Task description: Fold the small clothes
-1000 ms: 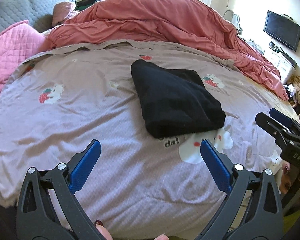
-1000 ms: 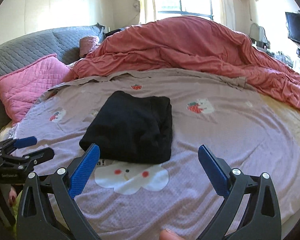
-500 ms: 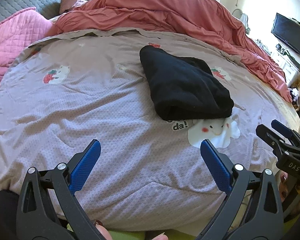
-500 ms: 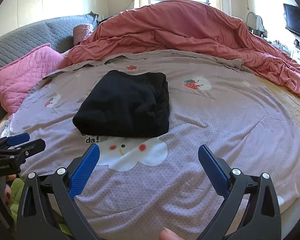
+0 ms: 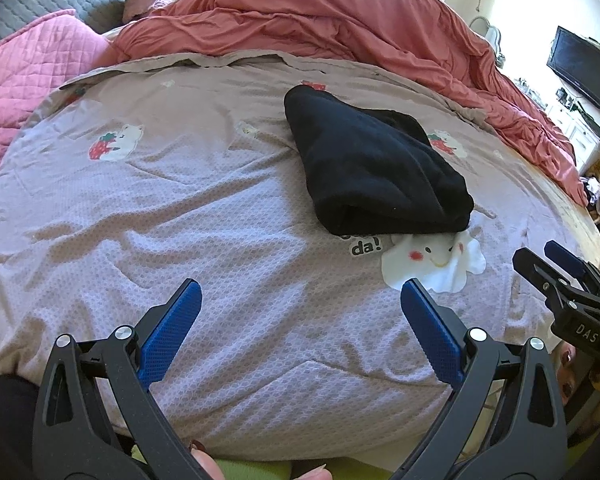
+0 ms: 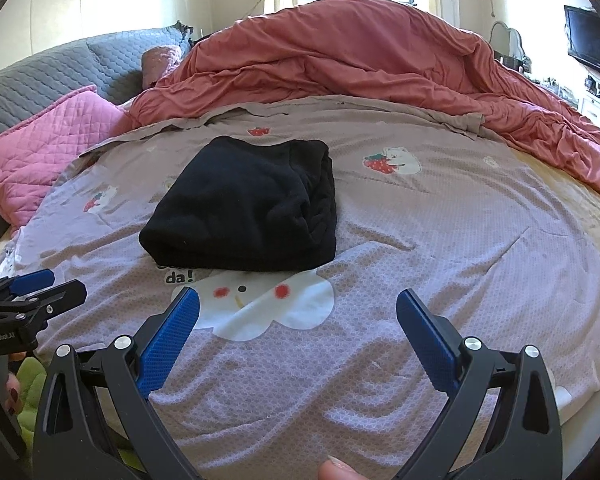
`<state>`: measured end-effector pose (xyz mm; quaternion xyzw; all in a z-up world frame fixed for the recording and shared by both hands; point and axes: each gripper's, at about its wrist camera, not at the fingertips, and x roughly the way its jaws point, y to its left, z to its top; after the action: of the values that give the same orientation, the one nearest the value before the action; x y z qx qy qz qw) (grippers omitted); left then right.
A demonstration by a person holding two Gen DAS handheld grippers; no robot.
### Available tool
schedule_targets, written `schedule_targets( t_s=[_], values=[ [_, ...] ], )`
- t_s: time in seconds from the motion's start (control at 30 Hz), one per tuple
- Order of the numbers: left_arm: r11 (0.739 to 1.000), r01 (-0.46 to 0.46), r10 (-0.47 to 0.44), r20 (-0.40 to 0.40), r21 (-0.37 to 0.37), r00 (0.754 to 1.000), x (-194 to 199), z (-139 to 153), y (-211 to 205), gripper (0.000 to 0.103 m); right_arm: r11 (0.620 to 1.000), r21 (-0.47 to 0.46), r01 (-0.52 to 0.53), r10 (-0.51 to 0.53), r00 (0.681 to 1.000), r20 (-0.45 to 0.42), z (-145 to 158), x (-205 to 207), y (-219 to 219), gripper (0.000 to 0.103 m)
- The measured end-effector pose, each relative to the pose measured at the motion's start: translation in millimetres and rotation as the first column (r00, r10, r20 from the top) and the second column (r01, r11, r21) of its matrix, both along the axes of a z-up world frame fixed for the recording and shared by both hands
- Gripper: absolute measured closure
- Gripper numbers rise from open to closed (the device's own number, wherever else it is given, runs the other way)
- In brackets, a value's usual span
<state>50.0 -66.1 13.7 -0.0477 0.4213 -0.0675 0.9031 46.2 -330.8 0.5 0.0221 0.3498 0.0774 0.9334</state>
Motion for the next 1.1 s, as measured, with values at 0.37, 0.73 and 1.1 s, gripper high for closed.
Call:
schedule_targets(
  t_s=[0.37,0.73,1.1],
  values=[
    [1.000,-0.006,0.006,-0.001,0.001,1.000,0.6,0.3,2.2,0.010,1.000,0.000,-0.009,0.009,1.000,-0.003,0.0,-0.9,5.2,0.005],
    [1.000,-0.013,0.013,0.000,0.009,1.000,-0.2,1.3,3.7,0.010,1.000,-0.001,-0.009,0.009,1.000,-0.002,-0.1,-0.9,5.2,0.005],
    [1.000,-0.024,0.024,-0.010,0.013,1.000,0.4,1.2,4.8,0.010,1.000,-0.002,-0.008,0.008,1.000,-0.004,-0.5,-1.6,6.1,0.005]
  ],
)
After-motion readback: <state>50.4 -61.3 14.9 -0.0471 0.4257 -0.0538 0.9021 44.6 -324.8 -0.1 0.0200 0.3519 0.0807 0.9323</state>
